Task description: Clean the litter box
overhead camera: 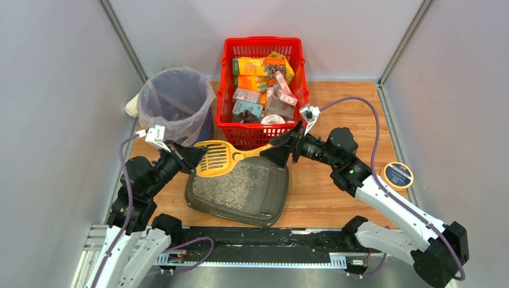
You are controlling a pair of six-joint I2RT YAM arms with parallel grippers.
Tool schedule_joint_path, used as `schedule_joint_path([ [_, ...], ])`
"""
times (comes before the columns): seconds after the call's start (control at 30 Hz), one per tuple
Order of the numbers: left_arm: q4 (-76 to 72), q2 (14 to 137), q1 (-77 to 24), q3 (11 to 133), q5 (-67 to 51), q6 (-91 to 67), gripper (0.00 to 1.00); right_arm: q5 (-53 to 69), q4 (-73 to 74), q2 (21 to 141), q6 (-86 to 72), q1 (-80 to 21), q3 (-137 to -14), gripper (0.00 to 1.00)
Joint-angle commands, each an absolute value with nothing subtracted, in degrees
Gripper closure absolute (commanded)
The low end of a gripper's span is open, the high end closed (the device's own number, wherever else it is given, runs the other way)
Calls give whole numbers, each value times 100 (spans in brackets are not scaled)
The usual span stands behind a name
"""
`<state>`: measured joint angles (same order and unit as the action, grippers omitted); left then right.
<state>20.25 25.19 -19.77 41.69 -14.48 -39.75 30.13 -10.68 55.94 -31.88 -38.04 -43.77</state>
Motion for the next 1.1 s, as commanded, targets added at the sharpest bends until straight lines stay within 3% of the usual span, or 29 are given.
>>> schedule_joint_path([
  [0.0, 1582, 2365, -1951, 4192, -1397, -4350, 100, 3278, -1591, 5555, -3480, -3762, -4254, 8],
  [0.3, 1687, 2127, -1951, 4307, -1450, -4517, 100, 2988, -1722, 5414, -3551, -3709, -4043, 9],
  [0.5, 1626, 2135, -1951, 4219, -1520, -4605, 100, 3357, -2116, 5449, -3823, -3709, -4026, 22],
  [0.8, 1345, 2276, -1951, 4122, -1661, -4658, 100, 3604, -2619, 5476, -4184, -3709, -3973, 54],
  [0.93, 1511, 2364, -1951, 4113, -1731, -4553, 100, 3533, -2637, 5371, -4227, -3709, -3929, 82],
  [1.0, 1564, 2452, -1951, 4078, -1863, -4431, 100, 3454, -2585, 5318, -4201, -3709, -3929, 92],
  [1.03, 1695, 2496, -1951, 4104, -1950, -4369, 95, 3402, -2514, 5239, -4132, -3700, -3937, 99],
  [1.07, 1818, 2644, -1951, 4148, -2056, -4185, 75, 3271, -2418, 5203, -4070, -3709, -3981, 100],
])
